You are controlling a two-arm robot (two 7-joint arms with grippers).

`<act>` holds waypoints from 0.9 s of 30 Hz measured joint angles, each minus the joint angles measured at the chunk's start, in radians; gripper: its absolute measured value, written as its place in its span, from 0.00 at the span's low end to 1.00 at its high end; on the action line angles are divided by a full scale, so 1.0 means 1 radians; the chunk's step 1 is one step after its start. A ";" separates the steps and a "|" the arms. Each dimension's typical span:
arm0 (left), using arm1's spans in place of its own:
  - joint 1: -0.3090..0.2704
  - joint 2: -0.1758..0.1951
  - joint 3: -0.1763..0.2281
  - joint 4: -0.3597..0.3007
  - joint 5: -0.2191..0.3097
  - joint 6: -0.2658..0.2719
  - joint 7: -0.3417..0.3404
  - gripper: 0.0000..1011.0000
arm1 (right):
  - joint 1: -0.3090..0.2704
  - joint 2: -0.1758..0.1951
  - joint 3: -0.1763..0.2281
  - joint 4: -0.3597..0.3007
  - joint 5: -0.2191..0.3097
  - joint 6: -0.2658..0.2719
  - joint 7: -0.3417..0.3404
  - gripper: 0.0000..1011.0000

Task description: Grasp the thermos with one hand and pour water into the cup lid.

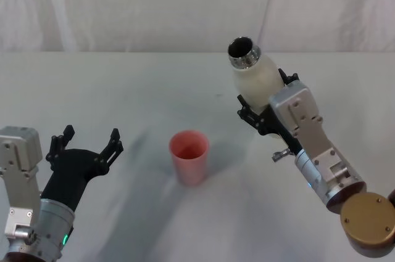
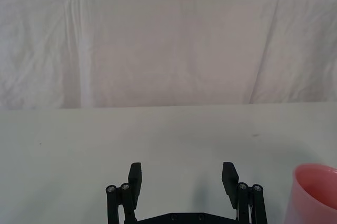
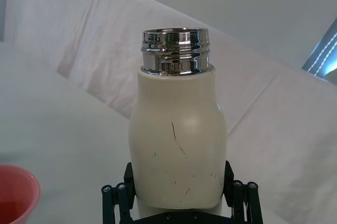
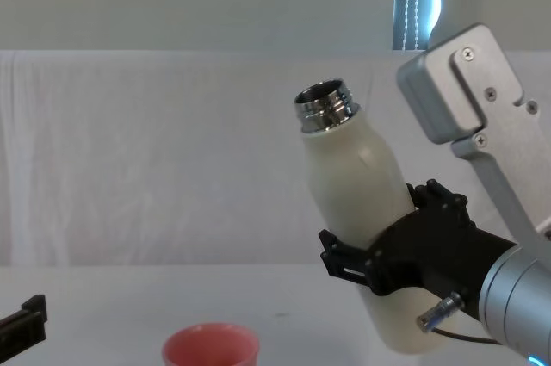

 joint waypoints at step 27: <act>0.000 0.000 0.000 0.000 0.000 0.000 0.000 0.99 | 0.020 0.050 -0.055 -0.005 -0.240 0.001 -0.021 0.95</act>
